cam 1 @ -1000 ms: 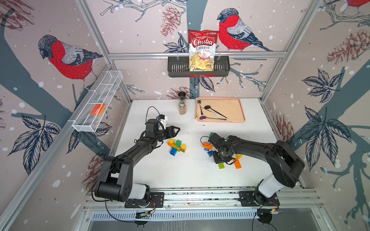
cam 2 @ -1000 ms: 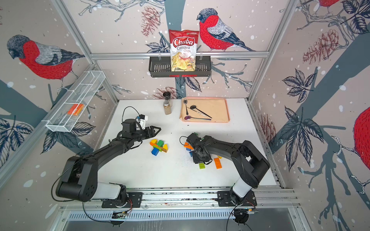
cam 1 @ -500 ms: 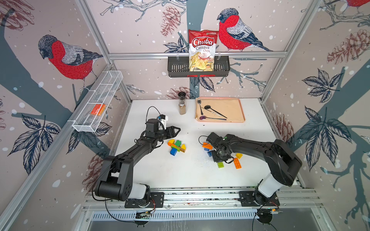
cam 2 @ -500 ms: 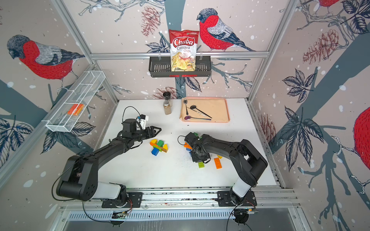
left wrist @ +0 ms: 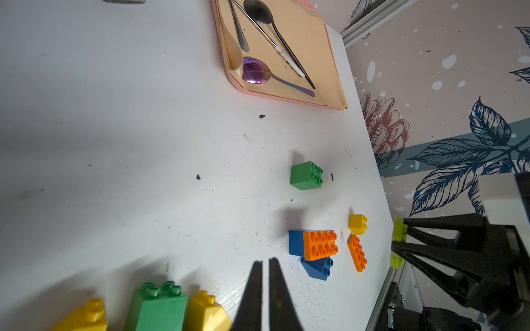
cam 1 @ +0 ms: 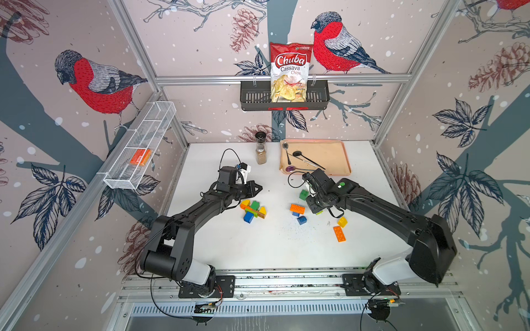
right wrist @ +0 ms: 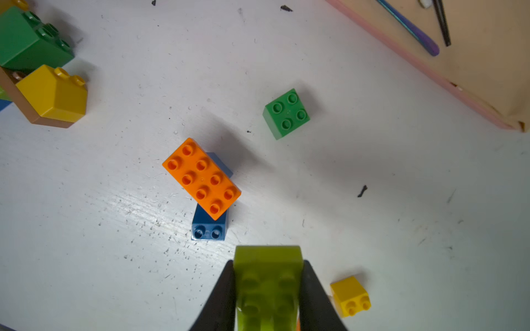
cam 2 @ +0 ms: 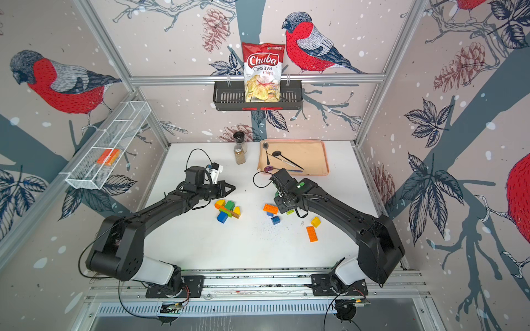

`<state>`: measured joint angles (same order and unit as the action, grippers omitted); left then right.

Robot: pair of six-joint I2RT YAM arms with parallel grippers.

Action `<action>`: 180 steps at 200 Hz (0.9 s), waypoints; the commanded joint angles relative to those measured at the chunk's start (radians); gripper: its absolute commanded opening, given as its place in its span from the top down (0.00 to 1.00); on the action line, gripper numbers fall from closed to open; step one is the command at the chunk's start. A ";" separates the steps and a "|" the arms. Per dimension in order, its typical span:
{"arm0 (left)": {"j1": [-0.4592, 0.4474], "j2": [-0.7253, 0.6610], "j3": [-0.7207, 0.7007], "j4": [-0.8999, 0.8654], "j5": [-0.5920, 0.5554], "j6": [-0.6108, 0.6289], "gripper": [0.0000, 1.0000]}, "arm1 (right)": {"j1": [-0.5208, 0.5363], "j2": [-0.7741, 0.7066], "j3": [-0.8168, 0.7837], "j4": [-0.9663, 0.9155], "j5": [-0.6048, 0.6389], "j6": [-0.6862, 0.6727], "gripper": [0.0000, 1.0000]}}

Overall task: Assemble a fork with lego
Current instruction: Pick up the lego brick from the center of the board, then assemble the lego brick with the lego brick.

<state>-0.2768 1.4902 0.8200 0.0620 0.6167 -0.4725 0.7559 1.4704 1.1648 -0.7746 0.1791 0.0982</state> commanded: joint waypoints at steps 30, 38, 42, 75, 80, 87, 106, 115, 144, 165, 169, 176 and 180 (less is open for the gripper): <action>-0.025 0.033 0.051 -0.085 -0.039 -0.015 1.00 | -0.029 -0.016 0.005 0.058 -0.097 -0.214 1.00; -0.029 0.035 0.052 -0.085 -0.039 -0.023 1.00 | -0.027 -0.009 0.003 0.063 -0.125 -0.240 1.00; -0.031 0.037 0.054 -0.087 -0.037 -0.026 1.00 | -0.027 -0.005 0.003 0.063 -0.141 -0.255 1.00; -0.065 0.069 0.078 -0.122 -0.009 -0.043 1.00 | -0.023 -0.007 -0.014 0.102 -0.220 -0.401 1.00; -0.076 0.075 0.085 -0.132 -0.010 -0.041 1.00 | -0.023 -0.012 -0.019 0.112 -0.230 -0.423 1.00; -0.088 0.084 0.094 -0.145 -0.012 -0.039 1.00 | -0.023 -0.018 -0.024 0.123 -0.249 -0.459 1.00; -0.116 0.092 0.102 -0.148 -0.016 -0.054 1.00 | -0.023 -0.035 -0.039 0.154 -0.266 -0.515 1.00; -0.126 0.092 0.103 -0.145 -0.017 -0.061 1.00 | -0.023 -0.035 -0.037 0.159 -0.264 -0.525 1.00; -0.144 0.097 0.096 -0.111 -0.001 -0.085 0.91 | -0.018 0.007 -0.015 0.123 -0.284 -0.568 1.00; -0.169 0.119 0.095 -0.072 0.038 -0.105 0.86 | -0.016 0.027 -0.013 0.106 -0.319 -0.603 1.00; -0.176 0.124 0.097 -0.067 0.045 -0.107 0.85 | -0.015 0.030 -0.013 0.105 -0.321 -0.608 1.00; -0.186 0.130 0.099 -0.060 0.053 -0.113 0.84 | -0.016 0.034 -0.014 0.102 -0.329 -0.618 1.00; -0.193 0.135 0.099 -0.054 0.057 -0.116 0.83 | -0.015 0.037 -0.012 0.099 -0.331 -0.627 1.00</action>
<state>-0.4419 1.6066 0.9131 -0.0479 0.6243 -0.5575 0.7391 1.4956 1.1442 -0.6556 -0.1032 -0.4629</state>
